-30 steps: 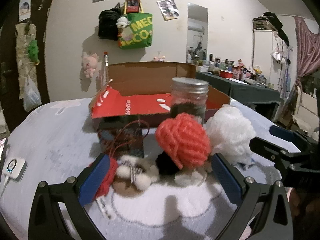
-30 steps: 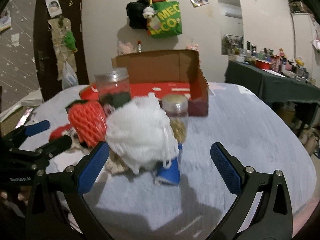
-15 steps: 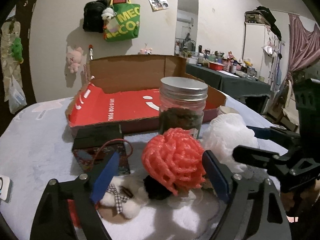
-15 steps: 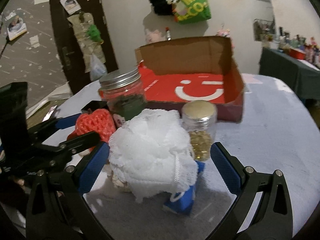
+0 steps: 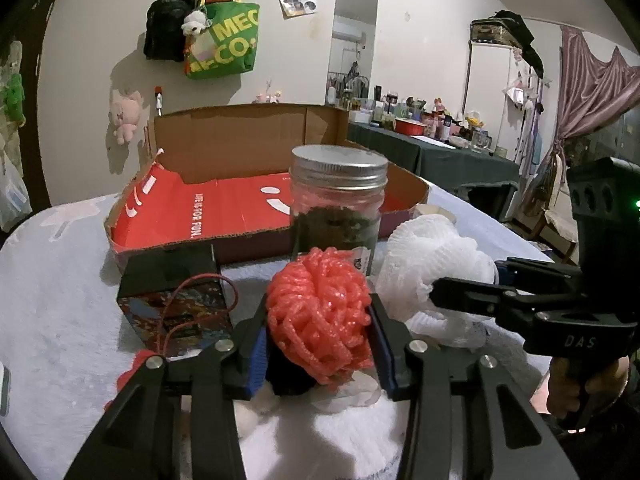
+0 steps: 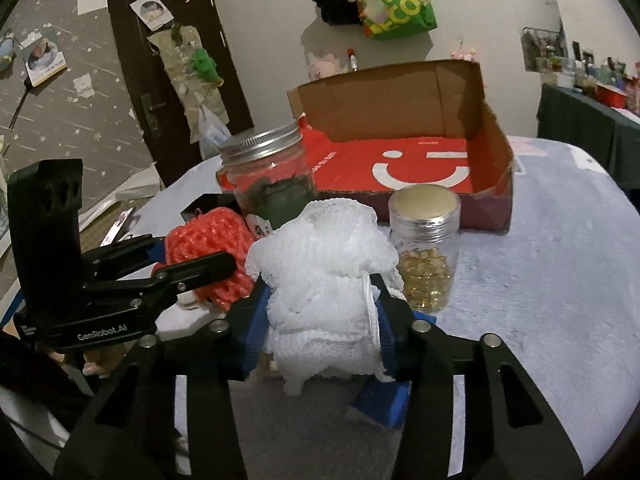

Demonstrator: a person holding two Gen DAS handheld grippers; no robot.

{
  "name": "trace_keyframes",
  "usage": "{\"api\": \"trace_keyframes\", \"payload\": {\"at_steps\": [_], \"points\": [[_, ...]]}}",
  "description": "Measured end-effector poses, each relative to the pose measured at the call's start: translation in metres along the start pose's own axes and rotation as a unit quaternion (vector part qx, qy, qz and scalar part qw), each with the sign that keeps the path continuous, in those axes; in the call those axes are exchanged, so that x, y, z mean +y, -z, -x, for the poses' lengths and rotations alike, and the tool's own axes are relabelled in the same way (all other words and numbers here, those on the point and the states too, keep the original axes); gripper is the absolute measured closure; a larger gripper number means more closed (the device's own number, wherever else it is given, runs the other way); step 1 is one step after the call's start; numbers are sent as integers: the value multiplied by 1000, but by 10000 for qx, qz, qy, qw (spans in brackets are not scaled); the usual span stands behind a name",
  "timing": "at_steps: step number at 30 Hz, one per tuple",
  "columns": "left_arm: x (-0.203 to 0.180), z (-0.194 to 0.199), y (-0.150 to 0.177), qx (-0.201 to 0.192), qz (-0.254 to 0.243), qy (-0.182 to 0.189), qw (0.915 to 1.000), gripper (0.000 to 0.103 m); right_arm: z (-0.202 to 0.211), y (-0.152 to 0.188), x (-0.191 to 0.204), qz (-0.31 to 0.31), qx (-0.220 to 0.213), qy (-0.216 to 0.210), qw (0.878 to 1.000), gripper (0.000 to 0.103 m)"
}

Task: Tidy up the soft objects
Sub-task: 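Carry both puffs into the red box while lowering them onto its floor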

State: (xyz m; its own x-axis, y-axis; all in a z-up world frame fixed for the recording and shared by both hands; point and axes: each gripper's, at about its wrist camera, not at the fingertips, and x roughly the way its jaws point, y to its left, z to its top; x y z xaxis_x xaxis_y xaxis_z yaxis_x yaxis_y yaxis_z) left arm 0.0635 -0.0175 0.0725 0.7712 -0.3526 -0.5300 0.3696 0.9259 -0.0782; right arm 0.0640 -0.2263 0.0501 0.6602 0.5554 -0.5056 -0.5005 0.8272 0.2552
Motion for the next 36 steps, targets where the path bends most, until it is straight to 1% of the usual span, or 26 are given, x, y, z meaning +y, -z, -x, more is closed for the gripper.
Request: {"api": "trace_keyframes", "payload": {"at_steps": [3, 12, 18, 21, 27, 31, 32, 36], "points": [[1, 8, 0, -83, -14, -37, 10000, 57, 7, 0, 5, 35, -112, 68, 9999, 62], [15, 29, -8, -280, -4, -306, 9991, 58, 30, -7, 13, 159, -429, 214, 9987, 63], [27, 40, -20, -447, 12, -431, 9981, 58, 42, -17, 13, 211, -601, 267, 9976, 63], [30, 44, -29, -551, -31, -498, 9972, 58, 48, -26, 13, 261, -693, 258, 9969, 63], [42, 48, -51, -697, -84, -508, 9962, 58, 56, -44, 12, 458, -840, 321, 9949, 63], [52, 45, -71, -687, -108, -516, 9962, 58, 56, -62, 9, 600, -876, 416, 9935, 63], [52, 44, -72, -686, -126, -502, 9963, 58, 56, -69, 8, 632, -871, 410, 9933, 63], [58, 33, -92, -568, -276, -496, 9968, 58, 54, -92, 6, 837, -885, 464, 9915, 63]]}}
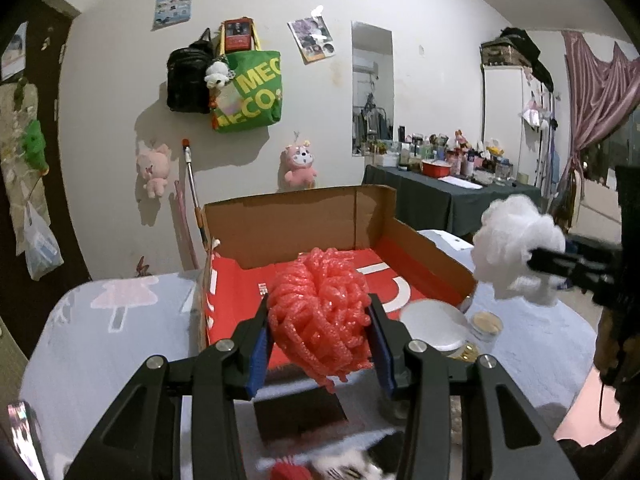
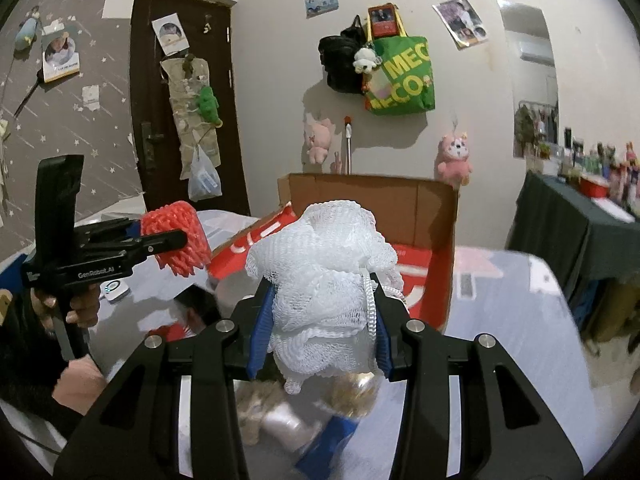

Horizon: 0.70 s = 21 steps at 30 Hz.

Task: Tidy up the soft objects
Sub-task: 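Carry both puffs into the red box while lowering them onto its floor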

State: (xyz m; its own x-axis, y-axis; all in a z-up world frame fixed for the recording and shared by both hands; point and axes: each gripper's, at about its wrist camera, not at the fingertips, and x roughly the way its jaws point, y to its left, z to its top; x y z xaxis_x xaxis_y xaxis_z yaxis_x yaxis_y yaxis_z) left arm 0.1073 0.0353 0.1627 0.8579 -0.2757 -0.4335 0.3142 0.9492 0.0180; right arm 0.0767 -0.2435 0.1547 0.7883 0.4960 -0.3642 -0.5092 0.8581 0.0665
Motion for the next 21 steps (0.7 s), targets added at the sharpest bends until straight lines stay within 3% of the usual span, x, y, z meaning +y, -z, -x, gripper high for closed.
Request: {"api": "trace_keyframes", "payload": {"at_steps": [10, 21], "points": [[14, -63, -46, 504, -321, -72, 9982, 58, -61, -53, -25, 297, 450, -52, 9985, 63], [16, -162, -69, 1149, -640, -58, 9913, 57, -184, -72, -48, 284, 1466, 29, 9888, 63]]}}
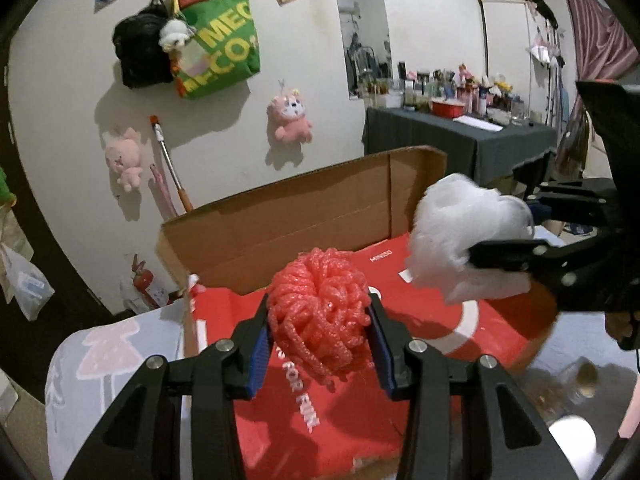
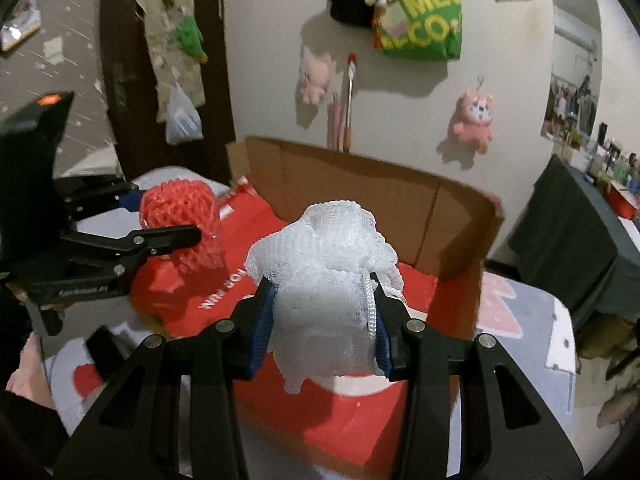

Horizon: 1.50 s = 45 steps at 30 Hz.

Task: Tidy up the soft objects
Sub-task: 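Carry both puffs into the red box while lowering them onto its floor, then open both tools to release the puffs and lift away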

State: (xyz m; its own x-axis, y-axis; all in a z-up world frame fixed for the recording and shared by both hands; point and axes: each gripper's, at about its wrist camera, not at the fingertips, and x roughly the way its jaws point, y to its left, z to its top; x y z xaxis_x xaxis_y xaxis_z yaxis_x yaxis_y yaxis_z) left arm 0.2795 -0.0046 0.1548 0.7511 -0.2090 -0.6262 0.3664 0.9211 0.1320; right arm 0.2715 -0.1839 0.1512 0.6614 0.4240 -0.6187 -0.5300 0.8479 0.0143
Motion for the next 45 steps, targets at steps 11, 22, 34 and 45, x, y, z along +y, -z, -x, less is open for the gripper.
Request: {"api": "trace_keyframes", "payload": {"at_steps": [11, 22, 34, 45], "points": [[21, -92, -25, 638, 303, 73, 9975, 57, -92, -30, -26, -239, 771, 361, 9961, 63], [29, -150, -15, 1202, 718, 98, 9901, 55, -153, -22, -50, -388, 1320, 720, 9879, 62], [29, -152, -14, 1165, 799, 109, 9899, 53, -160, -18, -55, -420, 1329, 767, 9873, 54], [31, -150, -17, 1089, 840, -13, 9905, 44, -155, -15, -47, -326, 1303, 963, 9863, 45]]}}
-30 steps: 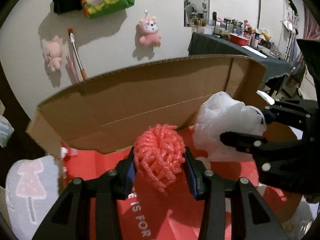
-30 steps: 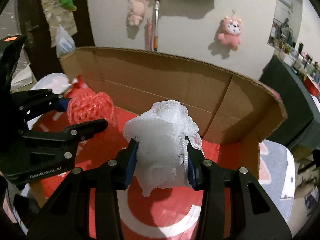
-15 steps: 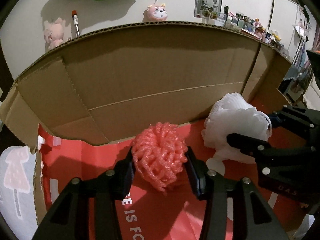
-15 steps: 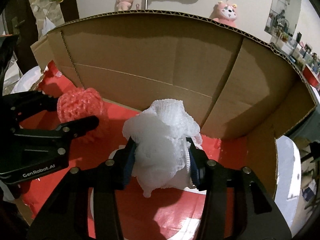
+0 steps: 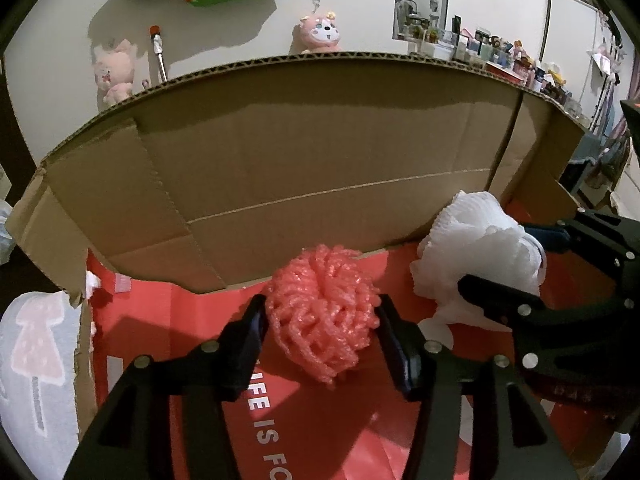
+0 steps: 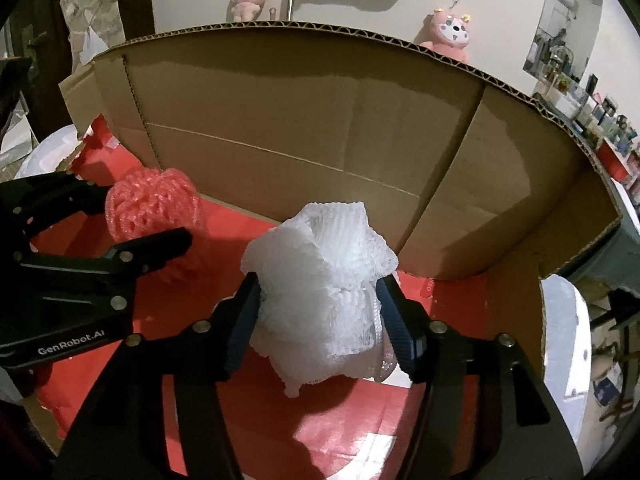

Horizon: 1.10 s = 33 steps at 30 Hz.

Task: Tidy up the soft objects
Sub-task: 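Open both tools to release the puffs and lift away, then move both tools back toward the remaining soft items on the table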

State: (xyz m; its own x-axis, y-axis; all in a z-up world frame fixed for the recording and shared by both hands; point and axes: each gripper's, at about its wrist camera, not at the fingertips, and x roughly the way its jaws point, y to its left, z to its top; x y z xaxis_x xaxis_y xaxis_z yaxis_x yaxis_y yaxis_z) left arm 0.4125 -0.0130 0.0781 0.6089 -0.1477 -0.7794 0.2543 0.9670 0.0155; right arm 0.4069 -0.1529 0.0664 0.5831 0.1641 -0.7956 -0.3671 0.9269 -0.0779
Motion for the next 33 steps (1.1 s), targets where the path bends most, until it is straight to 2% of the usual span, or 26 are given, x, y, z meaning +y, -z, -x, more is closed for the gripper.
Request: {"api": "trace_keyframes", "payload": {"at_steps": [2, 4, 12, 17, 20, 22, 24, 33], "points": [[0, 1, 0, -26, -19, -46, 10000, 41, 1, 0, 2, 23, 2, 37, 10000, 42], [0, 2, 0, -47, -15, -65, 10000, 37, 3, -1, 3, 40, -43, 129, 9999, 32], [6, 14, -1, -176, 72, -138, 9997, 21, 9, -2, -2, 8, -58, 247, 9997, 26], [10, 33, -1, -374, 224, -90, 9990, 16, 17, -5, -6, -33, -91, 335, 9994, 25], [10, 51, 0, -536, 276, -99, 9981, 10, 29, -4, -7, -69, -149, 397, 9991, 23], [8, 66, 0, -677, 272, -122, 9973, 8, 40, -4, -10, -111, -223, 439, 9987, 16], [6, 81, 2, -808, 296, -139, 9962, 5, 52, -3, -11, -141, -304, 477, 9983, 15], [0, 160, 16, -1444, 521, -174, 9880, 0, 130, 12, -12, -304, -819, 608, 9943, 11]]}}
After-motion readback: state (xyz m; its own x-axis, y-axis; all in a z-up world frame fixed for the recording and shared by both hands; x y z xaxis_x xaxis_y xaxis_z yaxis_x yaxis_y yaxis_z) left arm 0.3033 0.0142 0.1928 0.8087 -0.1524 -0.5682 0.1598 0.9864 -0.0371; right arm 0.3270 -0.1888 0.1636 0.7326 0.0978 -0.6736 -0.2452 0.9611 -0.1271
